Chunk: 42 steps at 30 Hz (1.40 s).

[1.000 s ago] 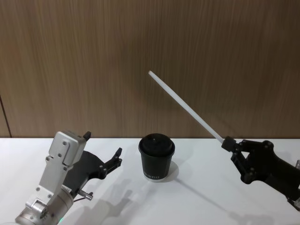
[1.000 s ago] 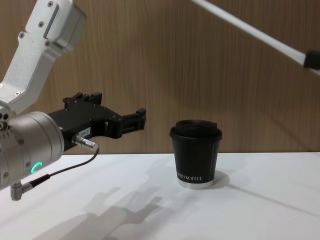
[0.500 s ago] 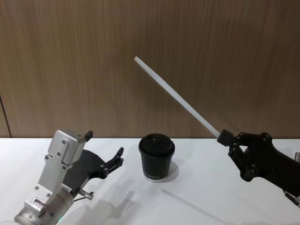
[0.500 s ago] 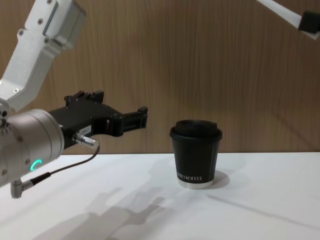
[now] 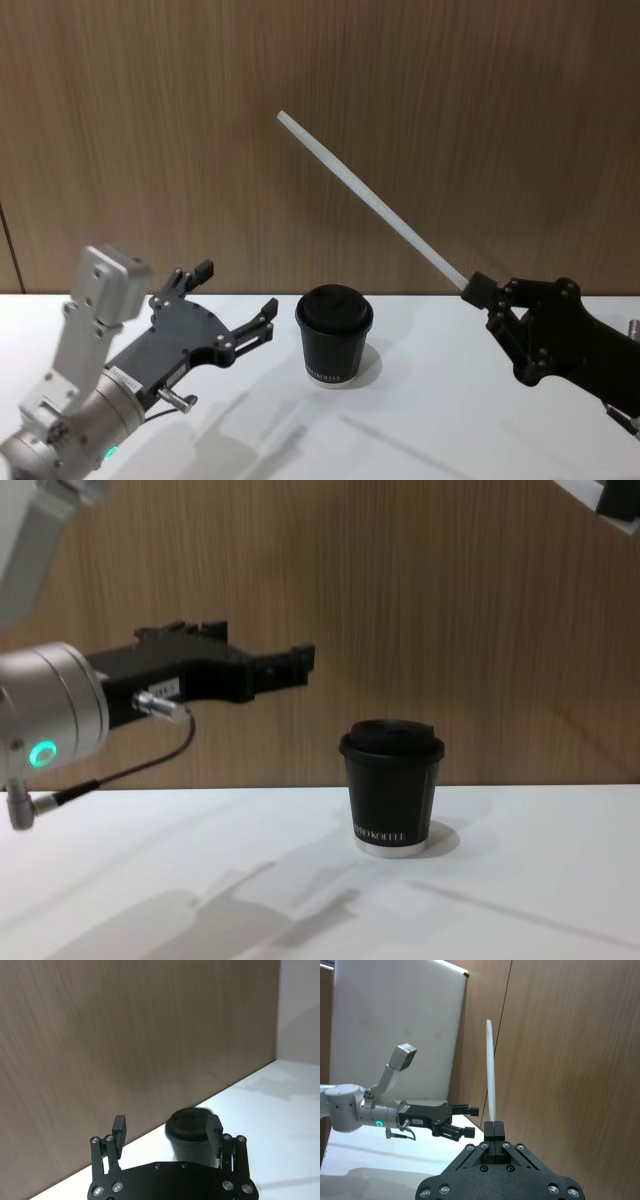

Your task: Pick up the straw with one hand, pass it to the other hand, and insert it into the cup.

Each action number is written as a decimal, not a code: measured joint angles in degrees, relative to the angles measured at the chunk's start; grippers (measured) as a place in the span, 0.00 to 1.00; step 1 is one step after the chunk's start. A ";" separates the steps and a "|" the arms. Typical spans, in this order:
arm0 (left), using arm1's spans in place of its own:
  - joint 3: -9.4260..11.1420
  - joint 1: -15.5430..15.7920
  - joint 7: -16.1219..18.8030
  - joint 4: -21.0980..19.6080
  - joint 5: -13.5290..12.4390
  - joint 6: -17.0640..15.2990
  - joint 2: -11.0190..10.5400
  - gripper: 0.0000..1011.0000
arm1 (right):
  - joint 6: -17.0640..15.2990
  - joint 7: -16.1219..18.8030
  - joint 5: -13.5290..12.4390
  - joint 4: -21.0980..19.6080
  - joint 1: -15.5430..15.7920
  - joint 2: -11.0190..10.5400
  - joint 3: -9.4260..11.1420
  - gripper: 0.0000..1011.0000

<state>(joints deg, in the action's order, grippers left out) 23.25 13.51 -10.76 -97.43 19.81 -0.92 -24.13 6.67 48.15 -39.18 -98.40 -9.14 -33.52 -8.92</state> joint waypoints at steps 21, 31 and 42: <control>-4.18 2.71 -15.69 -5.43 18.74 -4.32 -1.40 0.99 | 0.12 0.53 -0.48 -0.23 -0.12 -0.08 -0.04 0.00; -2.39 6.64 -20.04 -4.91 23.69 -6.97 0.28 0.99 | 0.12 0.60 -0.54 -0.28 -0.12 -0.08 -0.04 0.00; -0.69 9.75 -20.80 -3.55 25.84 -8.73 1.82 0.99 | 0.11 0.64 -0.58 -0.28 -0.12 -0.07 -0.04 0.00</control>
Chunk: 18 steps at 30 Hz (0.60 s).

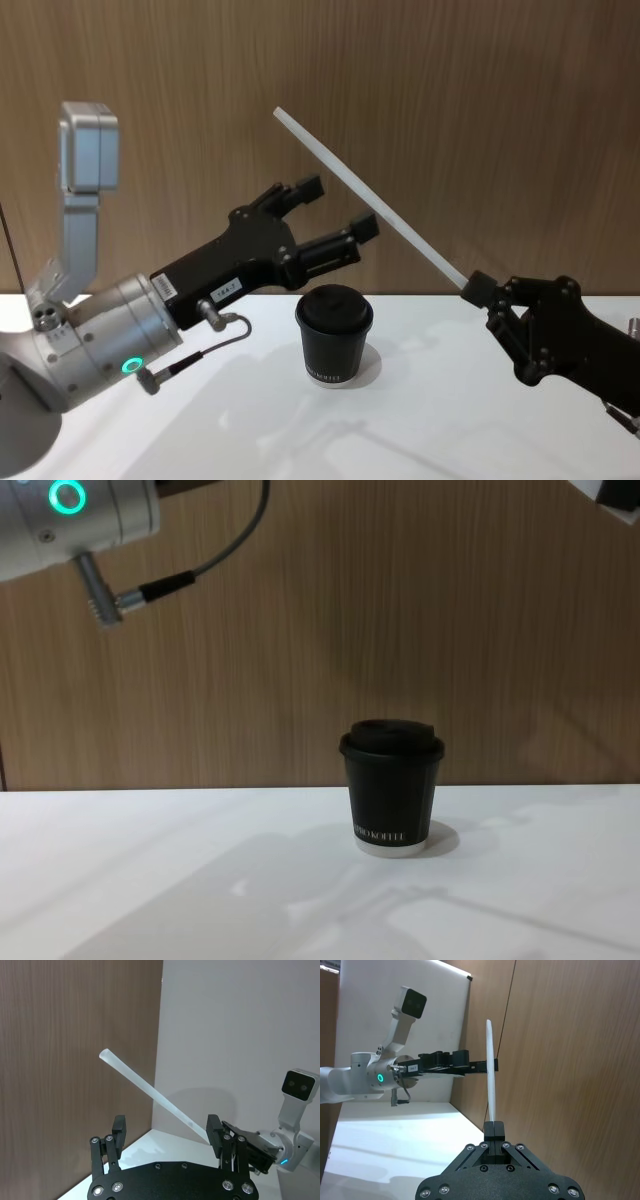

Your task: Pick up the straw with one hand, pass it to the other hand, and insert it into the cup.

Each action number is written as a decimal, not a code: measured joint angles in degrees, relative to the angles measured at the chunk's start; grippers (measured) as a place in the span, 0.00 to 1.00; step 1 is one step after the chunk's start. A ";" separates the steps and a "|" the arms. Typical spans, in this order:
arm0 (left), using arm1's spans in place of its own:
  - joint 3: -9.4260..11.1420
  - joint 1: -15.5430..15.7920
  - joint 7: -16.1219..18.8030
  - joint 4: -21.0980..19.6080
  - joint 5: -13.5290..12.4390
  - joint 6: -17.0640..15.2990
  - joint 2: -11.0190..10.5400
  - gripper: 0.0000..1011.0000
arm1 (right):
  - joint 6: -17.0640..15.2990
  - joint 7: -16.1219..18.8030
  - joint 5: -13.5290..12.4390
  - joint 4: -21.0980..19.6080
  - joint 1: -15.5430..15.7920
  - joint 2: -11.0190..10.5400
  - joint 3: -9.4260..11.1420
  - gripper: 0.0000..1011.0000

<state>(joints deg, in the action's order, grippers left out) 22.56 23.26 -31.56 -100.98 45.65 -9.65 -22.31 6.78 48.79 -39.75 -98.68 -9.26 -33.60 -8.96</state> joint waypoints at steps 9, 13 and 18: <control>1.07 2.03 0.46 1.83 0.92 -0.76 1.16 0.99 | 0.00 0.00 0.00 0.01 0.00 0.00 0.00 0.00; 1.47 2.80 0.51 2.77 1.38 -0.96 1.69 0.99 | 0.00 0.00 0.00 0.01 0.00 0.00 0.00 0.00; 1.99 3.70 0.31 3.97 2.04 -1.04 2.29 0.99 | 0.00 0.00 0.01 0.01 0.00 0.00 0.00 0.00</control>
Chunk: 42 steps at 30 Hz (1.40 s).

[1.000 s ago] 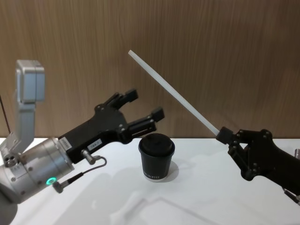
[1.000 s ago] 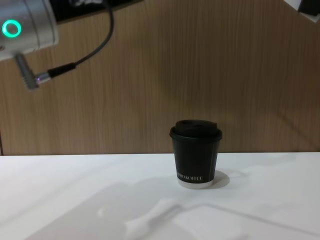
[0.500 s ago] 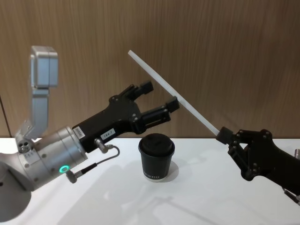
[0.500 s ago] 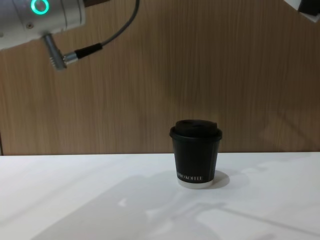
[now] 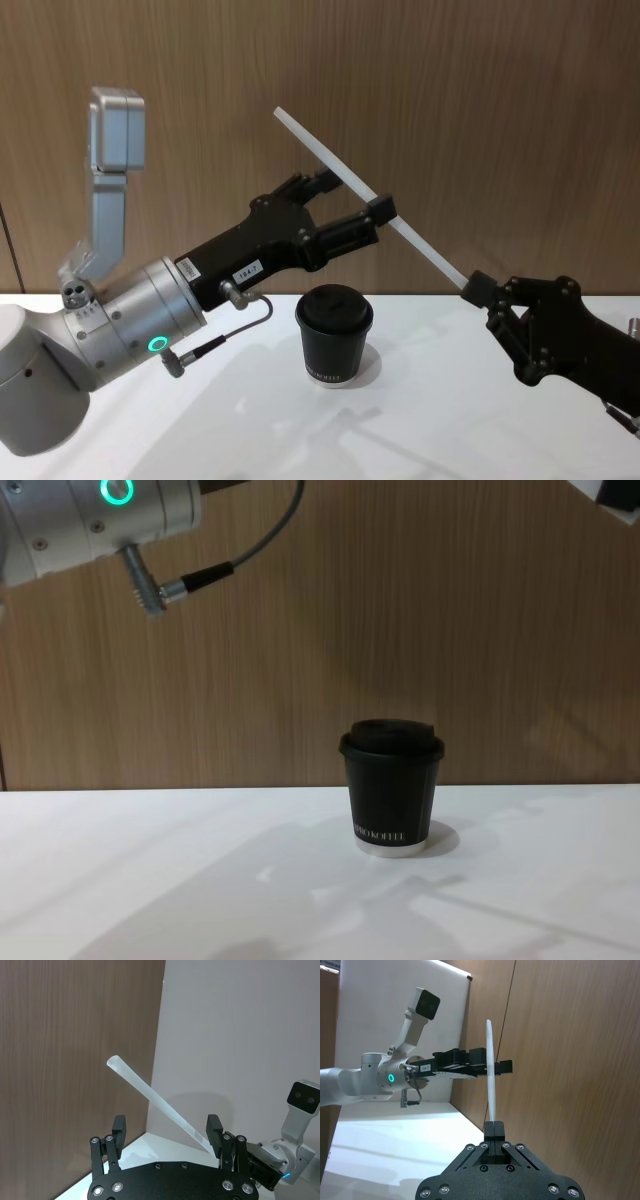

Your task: Pick up the straw with one hand, pass it to the other hand, and insert it into the cup.

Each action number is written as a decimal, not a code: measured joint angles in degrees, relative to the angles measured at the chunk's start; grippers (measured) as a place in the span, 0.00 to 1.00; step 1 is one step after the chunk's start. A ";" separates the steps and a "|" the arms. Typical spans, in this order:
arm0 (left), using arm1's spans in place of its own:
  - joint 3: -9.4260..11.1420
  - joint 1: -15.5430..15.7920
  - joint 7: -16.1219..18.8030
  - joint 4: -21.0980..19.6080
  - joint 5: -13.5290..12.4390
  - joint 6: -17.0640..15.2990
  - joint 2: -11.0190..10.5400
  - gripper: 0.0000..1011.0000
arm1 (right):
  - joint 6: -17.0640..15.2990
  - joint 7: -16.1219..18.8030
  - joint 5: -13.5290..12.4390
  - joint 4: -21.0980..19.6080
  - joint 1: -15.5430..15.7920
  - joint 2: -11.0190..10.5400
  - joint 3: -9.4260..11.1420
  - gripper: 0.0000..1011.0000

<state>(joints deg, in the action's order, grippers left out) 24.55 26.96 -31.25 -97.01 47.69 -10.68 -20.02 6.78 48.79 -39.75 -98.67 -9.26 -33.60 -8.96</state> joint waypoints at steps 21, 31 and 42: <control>0.98 1.56 -0.89 2.22 1.39 0.00 0.99 0.59 | 0.00 -0.01 0.00 0.00 0.00 0.00 0.00 0.00; 1.09 1.78 -1.02 2.52 1.58 0.04 1.13 0.25 | -0.01 -0.01 0.01 0.00 0.00 0.00 -0.01 0.00; 1.17 1.85 -1.07 2.65 1.64 0.07 1.18 0.16 | 0.00 -0.01 0.01 0.00 0.00 0.00 -0.01 0.00</control>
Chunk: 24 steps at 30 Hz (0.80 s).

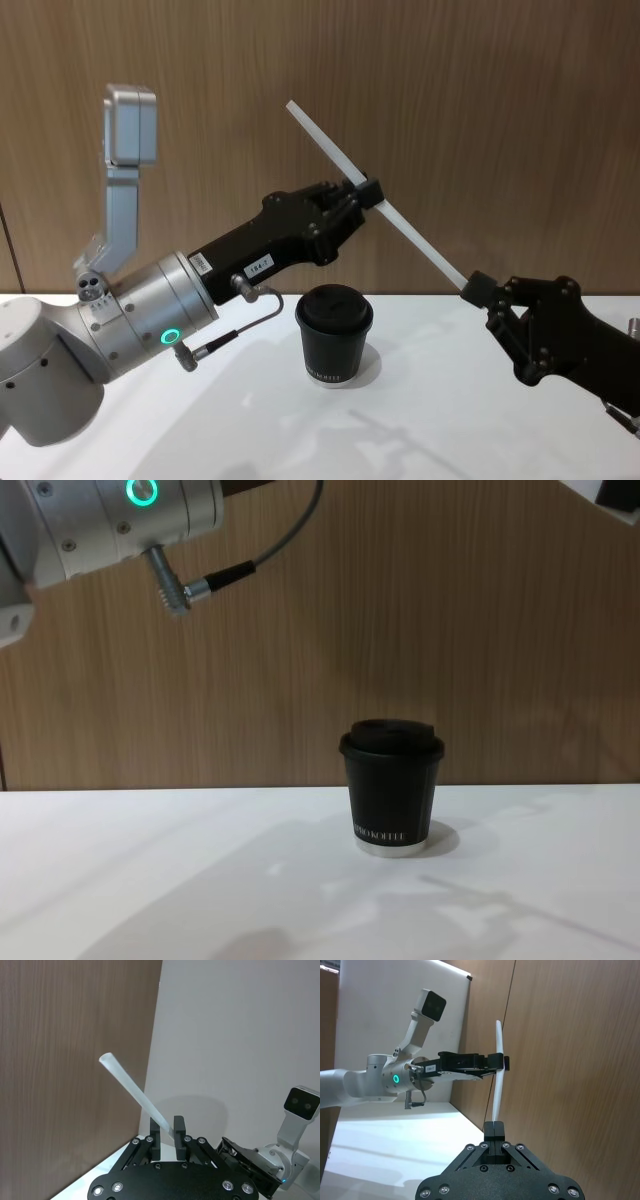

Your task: Pick up the straw with one hand, pass it to the other hand, and insert it into the cup.

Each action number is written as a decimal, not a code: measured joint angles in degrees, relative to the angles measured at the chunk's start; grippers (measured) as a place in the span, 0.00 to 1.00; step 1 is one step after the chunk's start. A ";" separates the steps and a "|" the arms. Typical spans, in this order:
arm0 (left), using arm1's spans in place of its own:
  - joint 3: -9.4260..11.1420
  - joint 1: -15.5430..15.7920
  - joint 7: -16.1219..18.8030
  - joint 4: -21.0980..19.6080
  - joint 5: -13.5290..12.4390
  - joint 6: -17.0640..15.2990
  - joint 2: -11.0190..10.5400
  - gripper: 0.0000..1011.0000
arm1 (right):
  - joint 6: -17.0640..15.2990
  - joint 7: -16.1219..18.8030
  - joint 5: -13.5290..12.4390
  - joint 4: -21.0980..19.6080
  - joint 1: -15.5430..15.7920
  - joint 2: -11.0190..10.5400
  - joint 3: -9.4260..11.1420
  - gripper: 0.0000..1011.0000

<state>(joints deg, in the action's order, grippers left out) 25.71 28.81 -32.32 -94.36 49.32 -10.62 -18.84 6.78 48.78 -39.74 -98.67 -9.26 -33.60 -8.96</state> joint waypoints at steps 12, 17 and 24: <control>0.01 0.06 -0.01 0.07 0.04 0.00 0.03 0.09 | 0.01 0.00 -0.01 0.00 0.00 0.00 0.00 0.00; 0.01 0.06 -0.02 0.08 0.04 0.00 0.03 0.07 | 0.00 0.01 -0.01 -0.01 -0.01 0.00 0.00 0.00; 0.01 0.06 -0.03 0.08 0.04 -0.01 0.03 0.02 | 0.01 0.01 -0.01 -0.01 0.00 0.00 0.00 0.00</control>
<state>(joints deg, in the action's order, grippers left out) 25.72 28.87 -32.35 -94.29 49.37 -10.62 -18.82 6.78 48.79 -39.75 -98.68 -9.26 -33.60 -8.96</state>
